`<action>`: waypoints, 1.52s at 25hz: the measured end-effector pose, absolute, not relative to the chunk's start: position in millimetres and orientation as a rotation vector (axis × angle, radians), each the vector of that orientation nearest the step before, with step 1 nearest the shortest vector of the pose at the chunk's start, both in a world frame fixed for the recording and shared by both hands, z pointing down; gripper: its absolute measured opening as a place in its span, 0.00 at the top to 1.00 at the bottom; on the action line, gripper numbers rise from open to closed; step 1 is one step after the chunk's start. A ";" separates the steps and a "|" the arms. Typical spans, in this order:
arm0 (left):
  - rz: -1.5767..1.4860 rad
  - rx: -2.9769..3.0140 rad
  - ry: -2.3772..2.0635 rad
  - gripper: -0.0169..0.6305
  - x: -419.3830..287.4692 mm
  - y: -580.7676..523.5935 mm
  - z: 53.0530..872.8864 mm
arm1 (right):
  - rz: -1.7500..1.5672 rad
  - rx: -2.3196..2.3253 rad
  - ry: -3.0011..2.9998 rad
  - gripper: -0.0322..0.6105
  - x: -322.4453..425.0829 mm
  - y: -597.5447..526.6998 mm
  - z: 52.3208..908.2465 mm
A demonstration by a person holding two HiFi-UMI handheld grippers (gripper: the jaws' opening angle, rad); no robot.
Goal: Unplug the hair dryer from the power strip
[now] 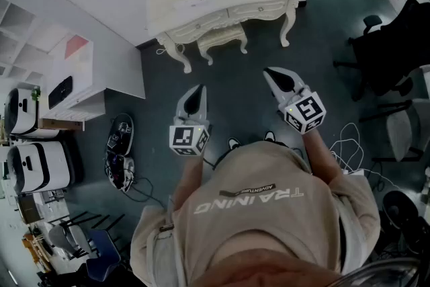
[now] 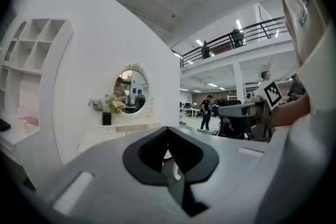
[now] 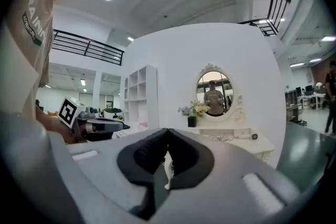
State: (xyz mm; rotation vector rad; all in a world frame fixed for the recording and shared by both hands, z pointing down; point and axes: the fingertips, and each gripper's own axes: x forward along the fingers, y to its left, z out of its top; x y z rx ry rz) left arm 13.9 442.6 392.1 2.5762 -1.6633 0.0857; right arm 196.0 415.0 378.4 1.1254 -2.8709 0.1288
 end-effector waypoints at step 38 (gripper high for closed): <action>0.156 2.538 -1.580 0.97 -41.4 202.0 435.2 | 0.206 0.968 -2.872 0.95 120.5 156.8 447.5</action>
